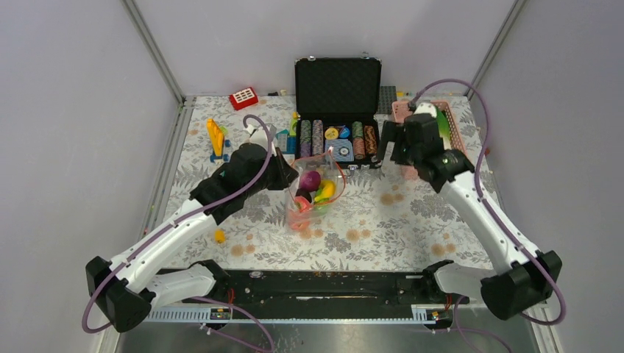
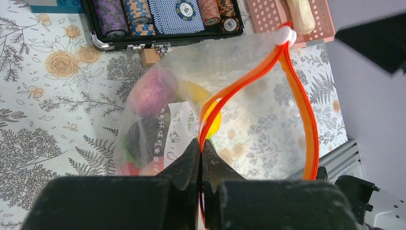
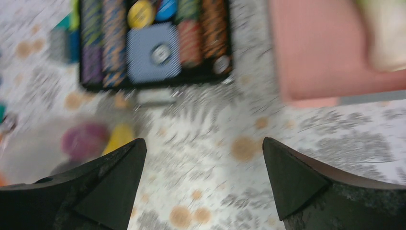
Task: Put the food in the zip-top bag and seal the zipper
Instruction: Adjust the zipper food storage bag at the center of the board, then adjust the fake vegetable in the bin.
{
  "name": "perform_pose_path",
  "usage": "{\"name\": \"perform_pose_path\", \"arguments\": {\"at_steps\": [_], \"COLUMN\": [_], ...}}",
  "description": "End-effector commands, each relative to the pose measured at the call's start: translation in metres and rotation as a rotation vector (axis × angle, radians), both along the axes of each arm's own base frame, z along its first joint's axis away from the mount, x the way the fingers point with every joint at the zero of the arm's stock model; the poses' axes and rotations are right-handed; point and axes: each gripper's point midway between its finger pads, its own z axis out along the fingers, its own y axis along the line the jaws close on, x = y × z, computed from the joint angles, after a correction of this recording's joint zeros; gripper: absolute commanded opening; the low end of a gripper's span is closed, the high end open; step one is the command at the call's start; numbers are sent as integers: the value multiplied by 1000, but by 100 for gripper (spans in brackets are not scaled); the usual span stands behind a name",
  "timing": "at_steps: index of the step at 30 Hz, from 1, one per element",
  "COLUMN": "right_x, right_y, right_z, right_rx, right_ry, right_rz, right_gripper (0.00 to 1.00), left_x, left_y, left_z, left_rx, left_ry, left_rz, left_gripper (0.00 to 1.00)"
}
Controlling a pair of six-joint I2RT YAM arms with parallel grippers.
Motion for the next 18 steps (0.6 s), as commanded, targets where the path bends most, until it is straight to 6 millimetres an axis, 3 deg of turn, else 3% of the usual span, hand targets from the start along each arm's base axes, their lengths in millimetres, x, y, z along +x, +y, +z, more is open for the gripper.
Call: {"name": "perform_pose_path", "arguments": {"at_steps": [1,6,9,12,18], "right_x": [54,115,156,184,231], "right_y": [-59,-115,-138,-163,-185], "right_z": [29,59,50,23,-17], "right_rx": [-217,-585,-751,-879,-867], "right_ry": [-74,-72,-15,91,161], "right_rz": [-110,-91,48,116,172], "right_gripper": [100,100,100,100,100], "left_x": [13,16,16,17,18], "left_y": [-8,-14,-17,-20,-23], "left_z": [27,28,26,24,18], "left_rx": [-32,-36,-41,-46,-34], "left_ry": [-67,-72,-76,-80,-65], "left_rz": [-5,-30,-40,-54,-66], "left_gripper": [0,0,0,0,0]}}
